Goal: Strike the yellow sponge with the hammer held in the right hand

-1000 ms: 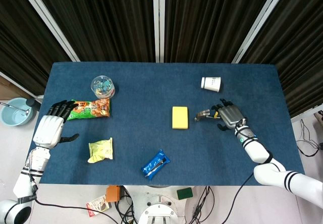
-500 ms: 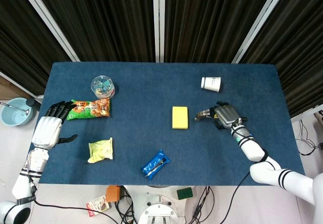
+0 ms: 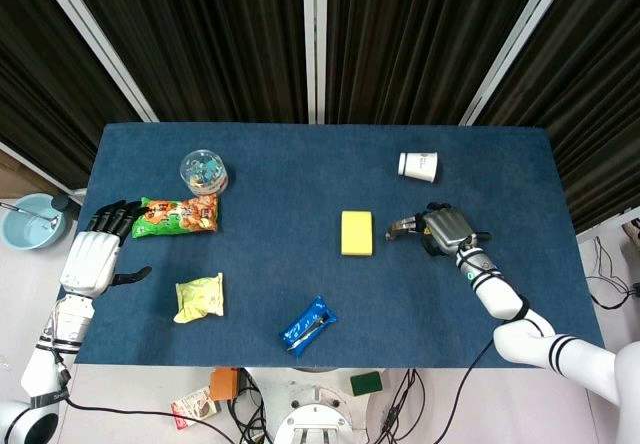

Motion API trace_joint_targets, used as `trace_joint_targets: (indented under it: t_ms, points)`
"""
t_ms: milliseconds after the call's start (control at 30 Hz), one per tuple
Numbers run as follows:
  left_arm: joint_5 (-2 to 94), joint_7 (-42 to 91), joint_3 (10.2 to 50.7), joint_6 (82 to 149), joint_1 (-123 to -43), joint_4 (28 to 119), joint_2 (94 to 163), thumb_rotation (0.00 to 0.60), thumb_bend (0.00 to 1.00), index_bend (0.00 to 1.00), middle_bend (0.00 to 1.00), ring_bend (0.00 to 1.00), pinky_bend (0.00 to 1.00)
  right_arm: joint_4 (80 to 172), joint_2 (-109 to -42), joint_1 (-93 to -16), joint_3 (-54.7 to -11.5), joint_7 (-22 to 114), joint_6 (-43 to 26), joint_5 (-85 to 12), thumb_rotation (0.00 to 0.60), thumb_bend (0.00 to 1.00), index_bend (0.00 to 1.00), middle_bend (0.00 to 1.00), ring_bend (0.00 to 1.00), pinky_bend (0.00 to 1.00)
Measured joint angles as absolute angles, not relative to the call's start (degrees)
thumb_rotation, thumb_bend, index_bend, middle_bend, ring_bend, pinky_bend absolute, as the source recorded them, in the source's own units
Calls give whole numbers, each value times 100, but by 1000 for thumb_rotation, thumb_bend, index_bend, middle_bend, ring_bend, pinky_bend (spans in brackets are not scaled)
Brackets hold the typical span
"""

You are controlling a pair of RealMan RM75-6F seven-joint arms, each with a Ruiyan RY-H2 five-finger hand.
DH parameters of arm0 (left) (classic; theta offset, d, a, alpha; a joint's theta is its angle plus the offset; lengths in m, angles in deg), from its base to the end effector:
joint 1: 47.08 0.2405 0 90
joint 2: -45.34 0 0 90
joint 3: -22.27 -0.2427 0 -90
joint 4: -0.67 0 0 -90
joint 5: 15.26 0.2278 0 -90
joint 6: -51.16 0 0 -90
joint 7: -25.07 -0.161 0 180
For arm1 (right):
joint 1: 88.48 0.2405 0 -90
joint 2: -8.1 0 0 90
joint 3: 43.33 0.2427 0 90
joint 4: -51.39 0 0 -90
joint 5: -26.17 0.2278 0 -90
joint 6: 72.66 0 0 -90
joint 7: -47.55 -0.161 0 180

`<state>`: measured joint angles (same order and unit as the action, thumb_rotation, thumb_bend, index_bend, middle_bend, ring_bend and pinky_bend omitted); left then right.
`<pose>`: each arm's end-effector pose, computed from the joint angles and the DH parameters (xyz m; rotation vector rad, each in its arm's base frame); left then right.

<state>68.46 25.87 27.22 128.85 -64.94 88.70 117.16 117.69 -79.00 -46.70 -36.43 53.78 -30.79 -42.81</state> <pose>-0.2618 0.2717 0.0898 -1.5154 -0.9088 -1.0518 -0.2314 -0.3891 -0.0266 1.8963 -0.9906 0.6551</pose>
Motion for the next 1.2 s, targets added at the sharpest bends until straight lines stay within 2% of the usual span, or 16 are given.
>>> trace_joint_targets:
  t_ms: [433,533,733,800,1200]
  points:
    - [6837,2591,2727,12873,-6473,8856,11729,600,49,154,113,69,117,11643,-7942,-4671,-3654,5267,-3112,-4295,600,579,511,442,216,288]
    - [6832,2591,2731,12862,-6474,8852,11736,600,50,154,113,69,117,11603,-7963,-4672,-3654,5228,-3112,-4308,600,660,551,462,239,301]
    - [6820,2599,2729,12850,-6464,8842,11742,600,48,154,113,69,117,11541,-7986,-4684,-3650,5073,-3068,-4399,600,936,614,506,292,339]
    - [6809,2610,2727,12845,-6457,8835,11746,600,49,154,113,69,117,11533,-7978,-4686,-3654,4984,-3058,-4460,600,991,622,514,306,356]
    - [6781,2745,2690,12841,-6388,8709,11791,600,48,154,113,69,117,11617,-7735,-4703,-3735,4297,-3017,-4913,600,1000,683,572,415,500]
